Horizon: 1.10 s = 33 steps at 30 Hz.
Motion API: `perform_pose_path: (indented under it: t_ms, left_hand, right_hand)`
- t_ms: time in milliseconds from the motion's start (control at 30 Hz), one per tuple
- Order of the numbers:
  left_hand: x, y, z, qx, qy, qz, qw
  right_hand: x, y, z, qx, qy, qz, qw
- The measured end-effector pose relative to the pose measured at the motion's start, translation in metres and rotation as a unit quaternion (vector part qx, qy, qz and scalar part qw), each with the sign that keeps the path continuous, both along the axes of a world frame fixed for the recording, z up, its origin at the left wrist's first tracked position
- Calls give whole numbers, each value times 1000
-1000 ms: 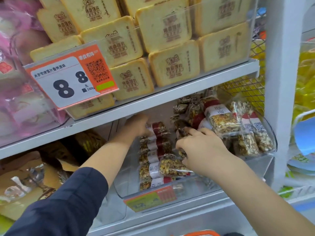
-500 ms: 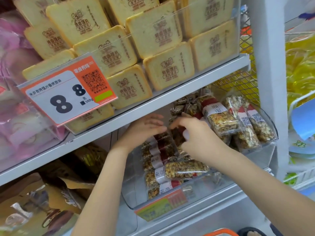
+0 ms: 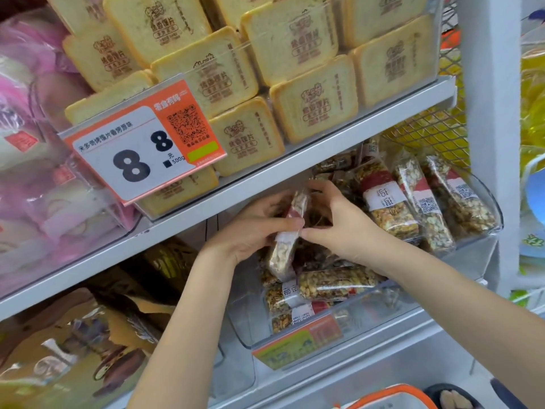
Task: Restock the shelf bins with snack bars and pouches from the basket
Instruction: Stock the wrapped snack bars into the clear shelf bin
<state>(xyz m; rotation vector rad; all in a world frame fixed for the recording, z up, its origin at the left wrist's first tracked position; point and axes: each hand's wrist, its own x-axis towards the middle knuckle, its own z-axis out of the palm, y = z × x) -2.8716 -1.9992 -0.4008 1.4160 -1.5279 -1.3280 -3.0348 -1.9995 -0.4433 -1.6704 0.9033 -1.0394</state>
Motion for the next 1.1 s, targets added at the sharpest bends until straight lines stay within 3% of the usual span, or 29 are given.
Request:
perform_pose_path:
  t_ms: [67, 133, 200, 267, 333, 433, 567, 700, 767, 867, 933, 1000, 1100]
  left_hand:
    - [8, -8, -9, -67, -106, 57, 990]
    - [18, -17, -21, -122, -293, 88, 944]
    - [26, -23, -30, -127, -383, 77, 912]
    - [31, -27, -34, -118, -420, 71, 897]
    - [33, -31, -36, -128, -484, 74, 863]
    - [31, -40, -40, -115, -568, 48, 814]
    - [28, -48, -47, -104, -587, -10, 803]
    - [31, -45, -45, -58, -557, -13, 828]
    - [32, -38, -40, -66, -523, 2, 850]
    - [26, -19, -30, -85, -389, 46, 916]
    - [15, -7, -22, -54, -333, 1, 941]
    - [2, 2, -17, 13, -351, -123, 928]
    - [-14, 10, -24, 48, -452, -272, 848]
  right_hand:
    - [-1, -2, 1, -37, 80, -59, 994]
    - [0, -2, 1, -98, 223, -56, 968]
    - [3, 1, -1, -153, 391, -6, 908]
    - [7, 5, -5, -176, 500, 29, 847]
    - [10, 8, -4, -190, 554, 39, 810]
    - [11, 5, -1, -173, 564, 46, 806]
    - [8, 2, 5, -141, 533, 45, 833]
    - [1, 3, 13, -140, 488, 24, 861]
    - [-6, 2, 18, -163, 473, 0, 866]
    - [-17, -2, 25, -162, 484, -11, 860]
    - [-20, -2, 28, -137, 511, -3, 849]
    - [-19, -1, 26, -125, 572, 11, 810]
    - [-15, 2, 25, -121, 614, 19, 779]
